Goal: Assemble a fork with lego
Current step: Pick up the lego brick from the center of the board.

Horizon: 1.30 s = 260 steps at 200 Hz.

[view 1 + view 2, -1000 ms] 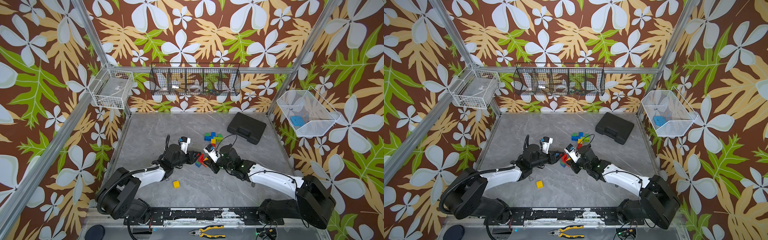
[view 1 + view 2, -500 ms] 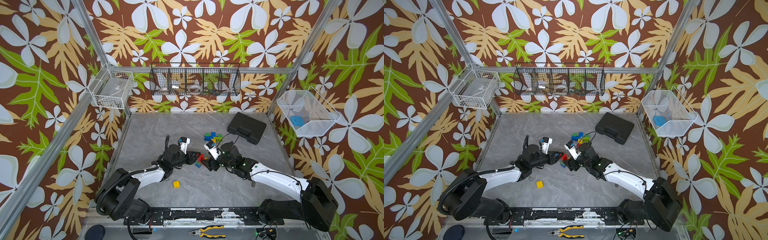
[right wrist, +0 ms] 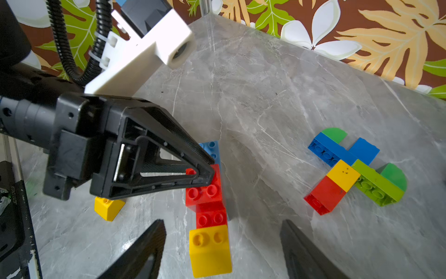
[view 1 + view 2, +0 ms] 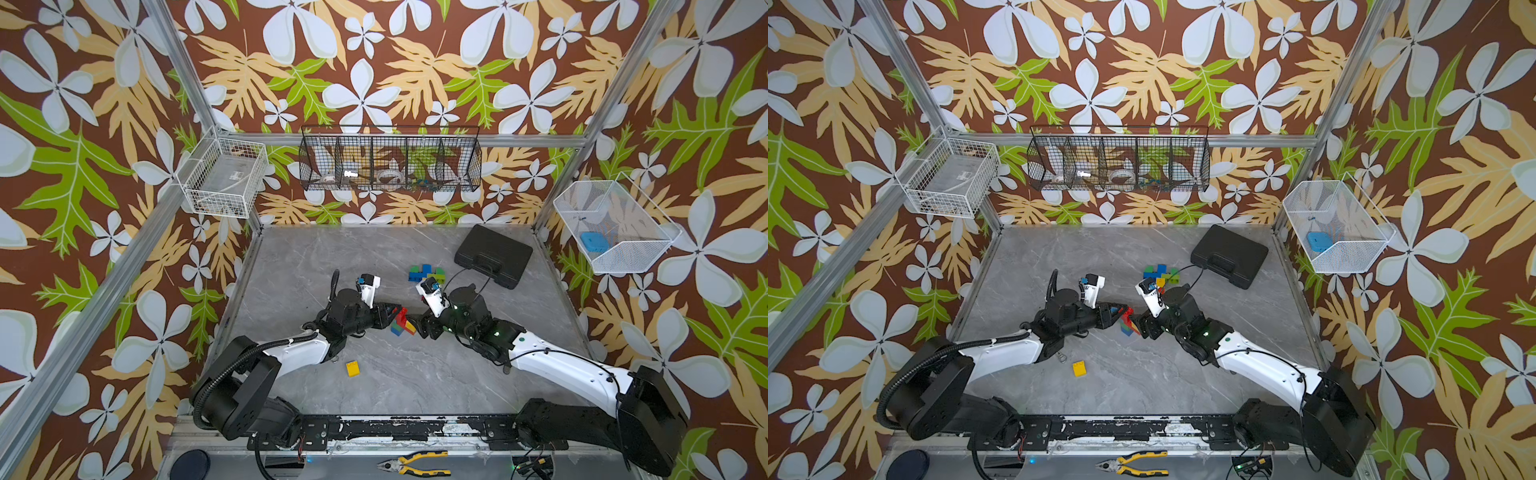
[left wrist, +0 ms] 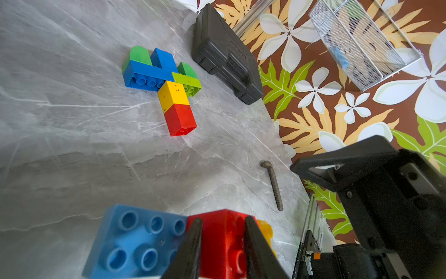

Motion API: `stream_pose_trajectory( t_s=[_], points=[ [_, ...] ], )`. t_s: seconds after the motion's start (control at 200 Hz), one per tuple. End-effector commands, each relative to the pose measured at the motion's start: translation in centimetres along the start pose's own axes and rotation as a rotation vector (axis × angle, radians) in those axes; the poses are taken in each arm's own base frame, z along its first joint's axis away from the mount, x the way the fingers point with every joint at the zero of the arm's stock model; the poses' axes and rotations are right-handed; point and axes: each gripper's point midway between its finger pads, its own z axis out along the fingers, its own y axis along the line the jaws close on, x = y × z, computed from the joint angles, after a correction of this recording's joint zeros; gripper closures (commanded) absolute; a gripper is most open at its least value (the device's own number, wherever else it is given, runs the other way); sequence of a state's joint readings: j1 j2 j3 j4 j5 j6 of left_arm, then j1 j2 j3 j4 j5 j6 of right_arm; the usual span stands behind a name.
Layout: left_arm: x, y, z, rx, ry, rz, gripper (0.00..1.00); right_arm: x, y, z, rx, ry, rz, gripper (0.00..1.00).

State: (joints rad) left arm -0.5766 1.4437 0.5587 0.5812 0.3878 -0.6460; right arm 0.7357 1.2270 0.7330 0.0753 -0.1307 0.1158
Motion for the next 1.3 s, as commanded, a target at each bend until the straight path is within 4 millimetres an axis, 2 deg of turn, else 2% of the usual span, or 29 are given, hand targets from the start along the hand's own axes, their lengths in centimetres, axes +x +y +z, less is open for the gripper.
stream_pose_trajectory(
  t_s=[0.0,0.155,0.28,0.676,0.826,0.916,1.046,1.166,1.296],
  points=[
    [3.5,3.2,-0.6,-0.144,0.134,-0.074,0.69,-0.7,-0.1,-0.1,0.009,-0.030,0.003,0.23],
    [1.0,1.0,-0.5,-0.096,0.095,-0.051,0.68,-0.9,-0.1,-0.2,0.011,-0.035,0.004,0.22],
    [-0.4,0.0,-0.3,-0.082,0.072,-0.038,0.66,-0.9,-0.2,-0.4,0.014,-0.037,0.004,0.22],
    [-2.8,-2.2,-0.2,-0.029,0.030,-0.011,0.61,-0.9,-0.5,-1.2,0.035,-0.049,-0.007,0.22],
    [-4.1,-2.6,-1.8,-0.050,-0.047,0.016,0.60,-1.1,0.1,-1.2,0.030,-0.040,-0.035,0.12],
    [-5.1,-1.3,-4.0,-0.129,-0.137,0.014,0.60,-1.0,1.9,-0.9,0.054,0.017,-0.125,0.12],
    [-5.6,2.7,-8.1,-0.233,-0.267,-0.085,0.58,-1.0,6.8,0.2,0.050,0.059,-0.172,0.13],
    [-5.1,6.6,-12.1,-0.296,-0.377,-0.209,0.56,-0.1,11.1,2.1,0.040,0.086,-0.126,0.13],
    [-4.4,9.3,-15.7,-0.378,-0.454,-0.265,0.54,1.9,14.0,4.8,0.022,0.134,0.002,0.15]
  ],
)
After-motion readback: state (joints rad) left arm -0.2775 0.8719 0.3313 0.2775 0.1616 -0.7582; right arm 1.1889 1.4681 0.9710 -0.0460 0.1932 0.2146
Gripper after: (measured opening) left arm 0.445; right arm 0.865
